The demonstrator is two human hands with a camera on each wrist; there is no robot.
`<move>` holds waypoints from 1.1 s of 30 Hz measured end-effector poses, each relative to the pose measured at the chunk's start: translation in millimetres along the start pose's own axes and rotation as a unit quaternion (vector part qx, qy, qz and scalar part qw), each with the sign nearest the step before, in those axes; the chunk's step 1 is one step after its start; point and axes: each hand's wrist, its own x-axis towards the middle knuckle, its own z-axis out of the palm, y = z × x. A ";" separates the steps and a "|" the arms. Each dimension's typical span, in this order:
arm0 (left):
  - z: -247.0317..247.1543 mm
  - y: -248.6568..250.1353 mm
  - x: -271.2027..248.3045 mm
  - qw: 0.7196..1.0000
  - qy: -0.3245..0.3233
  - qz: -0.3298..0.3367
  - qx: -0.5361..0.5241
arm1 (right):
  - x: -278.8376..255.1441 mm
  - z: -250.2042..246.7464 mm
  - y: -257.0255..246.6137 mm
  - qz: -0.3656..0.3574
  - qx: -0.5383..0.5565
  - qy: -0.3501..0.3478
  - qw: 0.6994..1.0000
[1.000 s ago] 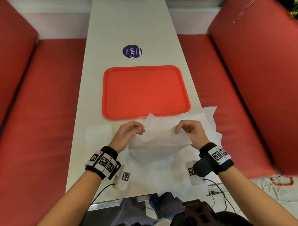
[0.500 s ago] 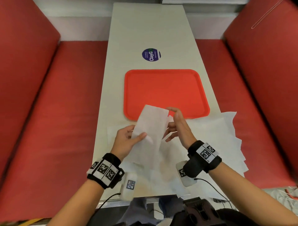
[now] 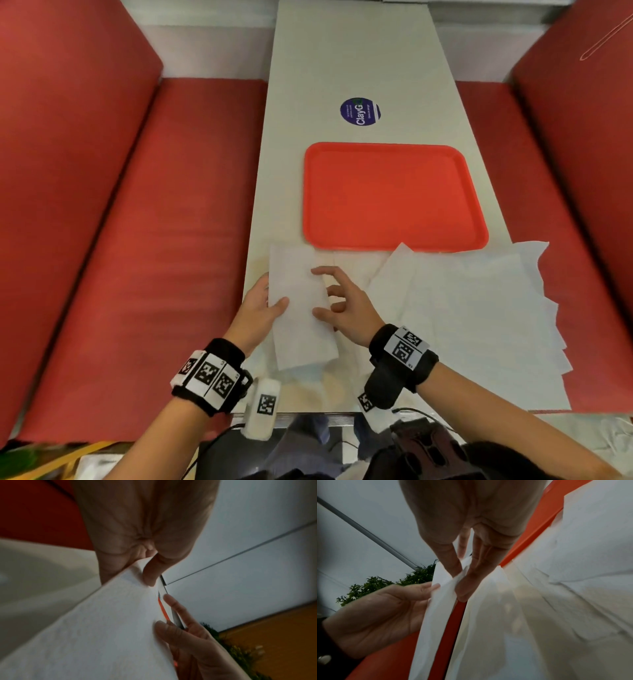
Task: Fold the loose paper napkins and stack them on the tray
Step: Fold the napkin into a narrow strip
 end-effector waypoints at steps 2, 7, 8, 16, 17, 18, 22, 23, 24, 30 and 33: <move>-1.6 4.9 2.0 0.998 0.020 0.019 0.055 | 1.4 4.6 -0.3 -0.009 -0.003 0.005 1.000; -10.4 -0.5 8.5 0.967 0.107 0.054 0.226 | 9.7 13.4 12.0 0.019 -0.040 0.035 0.998; -11.5 -3.6 9.9 0.955 0.103 0.058 0.271 | 12.0 15.0 17.0 0.032 -0.059 0.037 0.997; -11.8 -16.7 23.4 0.902 0.058 0.082 0.420 | 19.4 21.8 31.7 0.064 -0.187 0.040 0.979; -12.2 -16.9 24.7 0.898 0.060 0.084 0.428 | 19.0 21.9 31.6 0.067 -0.189 0.040 0.979; -12.3 -17.4 26.3 0.894 0.059 0.088 0.436 | 18.9 21.9 32.2 0.074 -0.187 0.037 0.979; -12.4 -22.7 31.0 0.881 0.061 0.073 0.463 | 18.8 21.2 35.8 0.094 -0.207 0.033 0.973; -11.6 -23.9 30.7 0.877 0.062 0.063 0.473 | 17.9 20.7 36.4 0.092 -0.240 0.031 0.966; -10.4 -25.0 29.4 0.868 0.065 0.051 0.490 | 16.2 19.5 36.9 0.089 -0.277 0.027 0.956; 16.6 -20.5 20.7 0.802 0.104 0.096 0.580 | -8.9 -19.4 42.4 0.079 -0.305 0.050 0.948; 48.3 -14.5 22.9 0.825 0.066 0.118 0.549 | -31.5 -62.5 52.9 0.105 -0.286 0.092 0.948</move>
